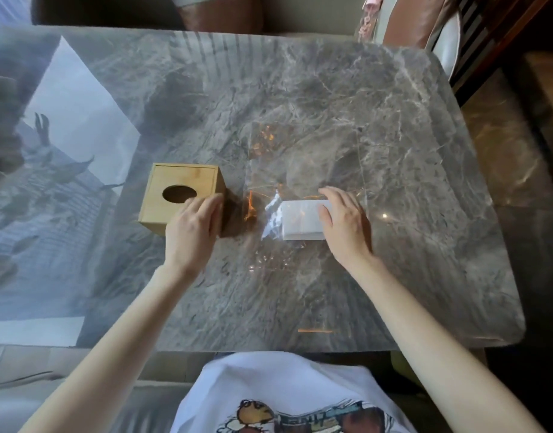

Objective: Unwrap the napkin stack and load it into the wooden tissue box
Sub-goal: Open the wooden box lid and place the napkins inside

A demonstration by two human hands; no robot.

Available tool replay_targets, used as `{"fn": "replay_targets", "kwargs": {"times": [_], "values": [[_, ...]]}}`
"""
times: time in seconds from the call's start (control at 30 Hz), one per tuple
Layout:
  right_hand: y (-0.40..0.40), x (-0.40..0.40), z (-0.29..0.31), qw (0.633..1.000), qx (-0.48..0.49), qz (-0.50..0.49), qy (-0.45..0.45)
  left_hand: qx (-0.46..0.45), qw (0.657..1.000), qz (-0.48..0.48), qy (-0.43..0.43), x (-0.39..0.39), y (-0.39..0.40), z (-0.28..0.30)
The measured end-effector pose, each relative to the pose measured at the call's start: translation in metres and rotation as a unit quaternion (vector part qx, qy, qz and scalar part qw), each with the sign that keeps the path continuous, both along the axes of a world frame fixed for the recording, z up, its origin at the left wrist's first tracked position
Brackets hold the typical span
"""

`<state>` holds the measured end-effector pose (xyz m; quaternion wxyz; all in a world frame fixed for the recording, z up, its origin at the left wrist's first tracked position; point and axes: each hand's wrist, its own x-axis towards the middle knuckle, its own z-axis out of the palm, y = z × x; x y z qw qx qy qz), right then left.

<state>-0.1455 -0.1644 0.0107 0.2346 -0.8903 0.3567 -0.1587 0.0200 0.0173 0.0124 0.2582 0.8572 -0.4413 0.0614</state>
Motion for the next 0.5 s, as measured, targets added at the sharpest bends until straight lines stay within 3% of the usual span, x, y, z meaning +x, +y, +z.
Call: {"fn": "replay_targets", "kwargs": {"times": [0.17,0.3,0.5], "values": [[0.035,0.061,0.016,0.998,-0.019,0.065,-0.019,0.058,0.998,0.000,-0.019,0.046,0.017,0.004],[0.064,0.096,0.020,0.991,-0.028,0.128,0.032,0.147,0.988,0.017,0.030,0.069,0.041,-0.001],[0.100,0.126,0.002,0.961,-0.043,0.219,0.165,0.211,0.972,-0.047,0.093,0.099,0.069,-0.014]]}}
